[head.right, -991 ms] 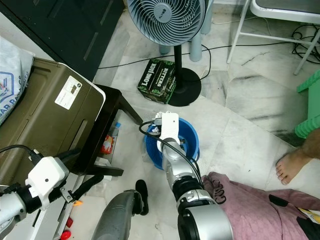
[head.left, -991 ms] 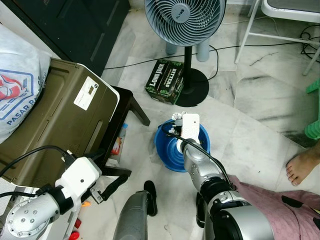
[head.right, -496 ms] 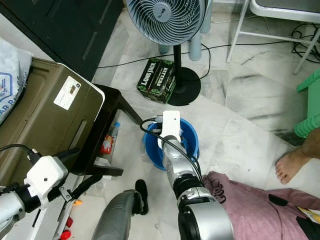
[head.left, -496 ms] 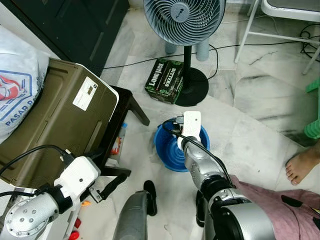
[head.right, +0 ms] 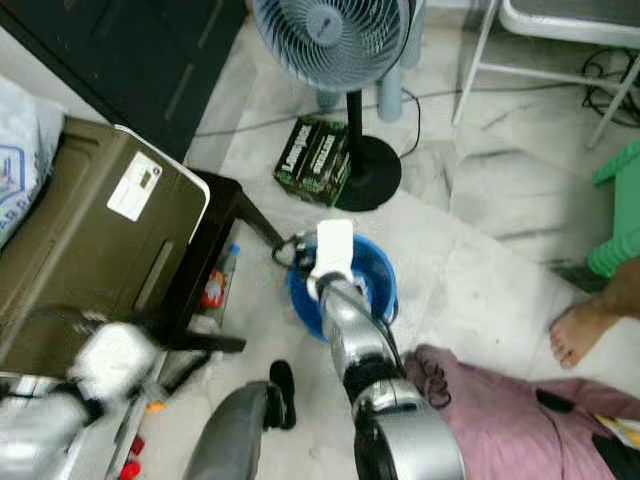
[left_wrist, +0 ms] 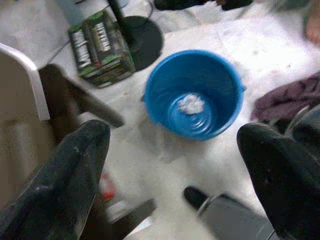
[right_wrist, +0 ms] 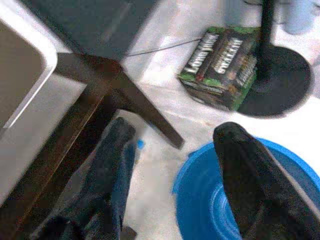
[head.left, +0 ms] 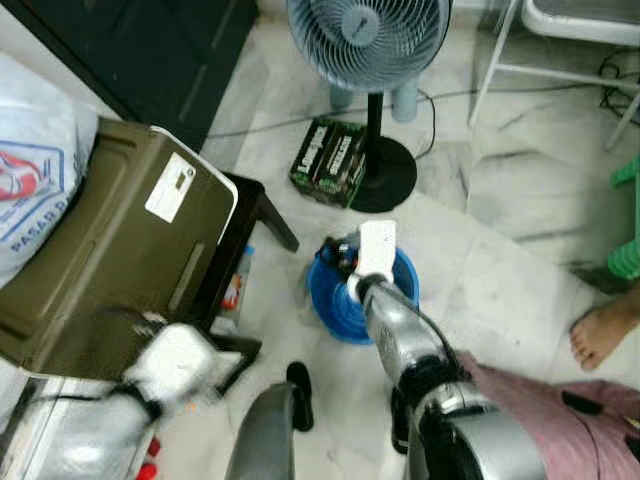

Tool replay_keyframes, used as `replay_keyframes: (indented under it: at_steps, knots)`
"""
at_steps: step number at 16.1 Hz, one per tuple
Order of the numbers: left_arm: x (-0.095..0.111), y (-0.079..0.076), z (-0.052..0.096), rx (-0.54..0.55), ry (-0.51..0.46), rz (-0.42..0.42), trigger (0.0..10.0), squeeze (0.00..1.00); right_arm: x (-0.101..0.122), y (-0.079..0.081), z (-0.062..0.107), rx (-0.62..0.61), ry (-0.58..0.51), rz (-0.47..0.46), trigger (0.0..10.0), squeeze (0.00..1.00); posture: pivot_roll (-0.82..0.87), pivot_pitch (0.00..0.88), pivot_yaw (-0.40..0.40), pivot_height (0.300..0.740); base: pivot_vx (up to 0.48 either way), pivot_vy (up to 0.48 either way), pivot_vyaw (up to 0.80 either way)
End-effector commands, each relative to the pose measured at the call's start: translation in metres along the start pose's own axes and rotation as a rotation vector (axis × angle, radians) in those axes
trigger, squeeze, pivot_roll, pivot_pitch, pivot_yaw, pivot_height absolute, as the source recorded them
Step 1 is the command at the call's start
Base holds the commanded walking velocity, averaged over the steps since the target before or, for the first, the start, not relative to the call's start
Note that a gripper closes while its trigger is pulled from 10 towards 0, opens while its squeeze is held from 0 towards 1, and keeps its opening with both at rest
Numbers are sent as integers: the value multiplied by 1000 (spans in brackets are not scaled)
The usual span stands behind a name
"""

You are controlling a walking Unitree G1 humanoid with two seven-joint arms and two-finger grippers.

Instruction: Clean up the room

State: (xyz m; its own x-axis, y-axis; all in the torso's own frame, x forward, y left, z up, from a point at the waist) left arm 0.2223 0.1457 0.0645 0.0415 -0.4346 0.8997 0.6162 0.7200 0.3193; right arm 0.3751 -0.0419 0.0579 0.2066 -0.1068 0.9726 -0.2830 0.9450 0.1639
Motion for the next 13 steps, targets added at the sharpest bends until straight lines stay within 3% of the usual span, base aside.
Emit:
replay_keyframes:
  at_steps: [1,4,6,7,8,9,10,13]
  knots:
    - [-12,-4,-6,20,22,-12,10000,0,-20,18,12,88,31,2,10000,1000,179,309,158,740,0,0,0]
    - [-9,-11,-36,54,-40,11,10000,0,-28,1,38,142,6,111,10000,1000,79,261,136,740,0,0,0]
    - [-3,-29,-60,21,-102,10,10000,0,-11,-21,53,110,-59,207,10000,1000,26,229,124,740,0,0,0]
    - [4,-12,-61,27,-128,3,10000,0,-8,-30,58,81,-67,212,10000,1000,3,212,121,740,0,0,0]
    - [24,10,-64,46,-175,-6,10000,0,-3,-45,69,23,-80,197,10000,1000,-26,182,111,740,0,0,0]
    - [41,18,-70,65,-217,-8,10000,0,0,-58,82,-37,-89,166,10000,1000,-44,160,105,740,0,0,0]
    - [48,20,-73,79,-238,-9,10000,0,1,-66,92,-74,-94,120,10000,1000,-60,137,97,740,0,0,0]
    - [57,27,-80,168,-283,13,10000,0,8,-95,126,-233,-151,125,10000,1000,-113,45,62,740,0,0,0]
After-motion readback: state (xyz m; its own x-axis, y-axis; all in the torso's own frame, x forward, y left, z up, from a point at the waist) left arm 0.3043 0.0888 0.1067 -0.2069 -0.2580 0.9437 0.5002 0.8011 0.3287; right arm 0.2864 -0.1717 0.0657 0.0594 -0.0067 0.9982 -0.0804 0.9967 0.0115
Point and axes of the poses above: a point about 5 cm out from each wrist's last joint towards the gripper, its own z axis pointing back from the gripper into the wrist, its own x axis along the axis of the wrist's last joint, y = z × x, the point moved 5 cm from there along -z, pointing out of the wrist towards the gripper, and after that the axes turned 2 degrees about -z, right-handed, at the moved point
